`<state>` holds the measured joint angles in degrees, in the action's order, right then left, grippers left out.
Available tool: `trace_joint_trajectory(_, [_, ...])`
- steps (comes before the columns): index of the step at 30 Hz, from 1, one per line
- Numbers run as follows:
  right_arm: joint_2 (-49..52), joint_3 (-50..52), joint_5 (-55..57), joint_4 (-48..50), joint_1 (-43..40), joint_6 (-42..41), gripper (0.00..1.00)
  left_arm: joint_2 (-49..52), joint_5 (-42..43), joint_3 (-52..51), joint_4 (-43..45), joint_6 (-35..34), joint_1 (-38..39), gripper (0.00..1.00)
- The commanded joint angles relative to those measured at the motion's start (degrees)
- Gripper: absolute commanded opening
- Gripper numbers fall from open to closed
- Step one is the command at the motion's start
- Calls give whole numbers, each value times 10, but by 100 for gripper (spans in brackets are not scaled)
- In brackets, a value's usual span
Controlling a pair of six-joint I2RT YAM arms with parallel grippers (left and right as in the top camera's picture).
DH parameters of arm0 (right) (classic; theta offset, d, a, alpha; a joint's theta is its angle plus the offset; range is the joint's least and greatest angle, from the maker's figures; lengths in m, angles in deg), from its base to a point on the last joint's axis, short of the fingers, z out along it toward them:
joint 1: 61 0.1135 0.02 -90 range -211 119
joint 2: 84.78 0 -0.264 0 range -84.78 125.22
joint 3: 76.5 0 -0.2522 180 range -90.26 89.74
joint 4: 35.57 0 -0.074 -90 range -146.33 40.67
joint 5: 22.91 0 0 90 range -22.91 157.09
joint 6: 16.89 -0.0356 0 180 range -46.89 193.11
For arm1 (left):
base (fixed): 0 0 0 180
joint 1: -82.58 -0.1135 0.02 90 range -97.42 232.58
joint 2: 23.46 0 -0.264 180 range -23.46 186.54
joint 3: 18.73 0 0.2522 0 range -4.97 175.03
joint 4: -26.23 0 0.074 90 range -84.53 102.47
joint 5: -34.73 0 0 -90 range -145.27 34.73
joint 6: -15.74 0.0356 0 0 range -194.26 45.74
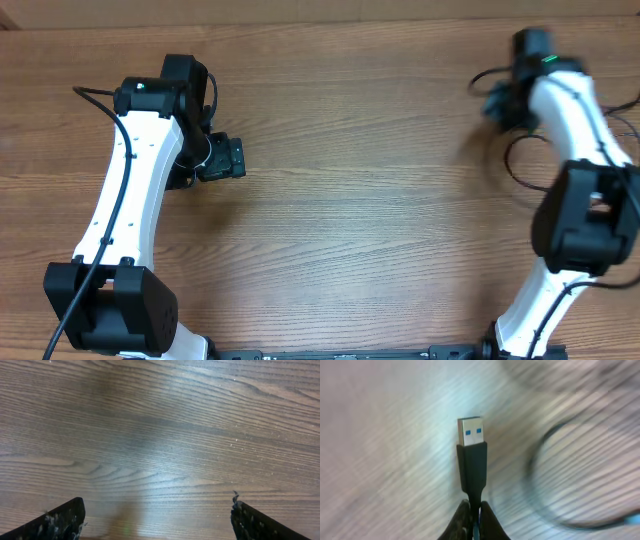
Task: Untangle cables
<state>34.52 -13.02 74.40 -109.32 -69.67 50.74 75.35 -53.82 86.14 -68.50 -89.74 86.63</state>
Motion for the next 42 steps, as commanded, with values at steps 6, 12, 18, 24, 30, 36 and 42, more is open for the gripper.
trace_joint_trajectory(6, [-59, -184, -17, -50, -157, 27, 38, 1, 1, 1, 0, 0, 2, 93])
trace_joint_trajectory(12, [-57, -184, -190, -73, -210, 28, 78, 1, 1, 1, 0, 0, 2, 93])
trace_joint_trajectory(18, [-57, -184, -306, -91, -201, 47, 81, 1, 1, 1, 0, 0, 2, 93])
trace_joint_trajectory(24, [-57, -184, -318, -150, -131, 143, 86, 1, 1, 2, 19, 0, 2, 90])
trace_joint_trajectory(30, [-57, -184, -301, -197, -24, 251, 90, 1, 1, 22, 75, 30, 2, 94])
trace_joint_trajectory(36, [-57, -184, -159, -255, 60, 238, 100, 1, 1, 41, 68, 96, 2, 98])
trace_joint_trajectory(42, [-59, -184, -104, -322, 75, 172, 100, 1, 0, 40, -36, 91, 1, 98])
